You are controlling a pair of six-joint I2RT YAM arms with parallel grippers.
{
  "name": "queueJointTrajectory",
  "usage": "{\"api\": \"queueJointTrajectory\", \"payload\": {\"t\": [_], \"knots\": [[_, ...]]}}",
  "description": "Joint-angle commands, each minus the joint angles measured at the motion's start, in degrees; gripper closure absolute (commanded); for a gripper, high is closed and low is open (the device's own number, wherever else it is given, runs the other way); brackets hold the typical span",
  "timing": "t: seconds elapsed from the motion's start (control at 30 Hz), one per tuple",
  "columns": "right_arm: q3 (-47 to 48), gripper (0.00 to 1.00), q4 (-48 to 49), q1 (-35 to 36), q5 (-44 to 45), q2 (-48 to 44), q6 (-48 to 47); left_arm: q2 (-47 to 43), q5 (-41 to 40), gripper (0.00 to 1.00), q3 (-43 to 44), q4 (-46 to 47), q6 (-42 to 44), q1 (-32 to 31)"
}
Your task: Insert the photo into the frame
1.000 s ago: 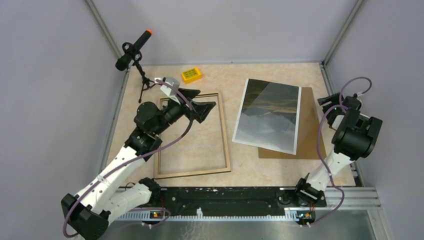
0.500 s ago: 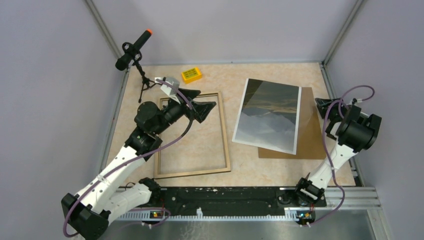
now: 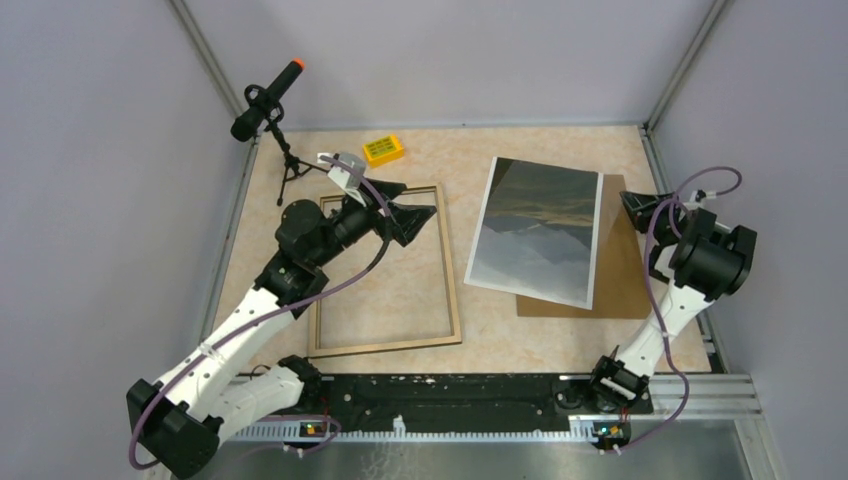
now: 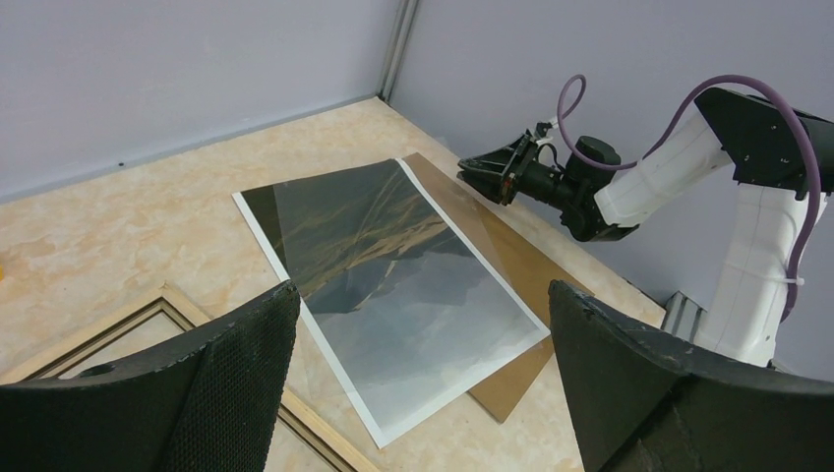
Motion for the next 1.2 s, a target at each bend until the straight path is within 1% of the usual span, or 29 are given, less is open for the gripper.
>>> {"api": "queueJointTrajectory", "payload": {"t": [0.0, 0.2, 0.4, 0.57, 0.93, 1.17], "knots": [[0.67, 0.67, 3.81, 2.29, -2.07, -0.42, -1.61, 0.54, 0.91, 0.01, 0.79, 2.2, -0.6, -0.04], [-0.67, 0.67, 5.27, 5.1, -1.6, -2.18, -0.31, 0.58, 0.9, 0.01, 0.8, 2.1, -0.71, -0.02], [-3.26, 0.68, 12.49, 8.08, -0.89, -2.73, 5.09, 1.0, 1.13, 0.01, 0.92, 2.04, -0.82, 0.02], [-4.3, 0.69, 8.47, 10.01, 0.05, -4.67, 3.19, 1.04, 1.18, 0.02, 0.88, 1.88, -0.82, 0.03], [-6.41, 0.68, 11.32, 13.52, -1.03, -5.92, 5.52, 1.47, 1.12, 0.01, 1.01, 1.6, -0.82, -0.05], [-11.54, 0.68, 18.07, 15.95, 3.13, -8.23, 7.56, 1.93, 1.63, 0.01, 1.22, 1.49, -1.02, -0.03]]}}
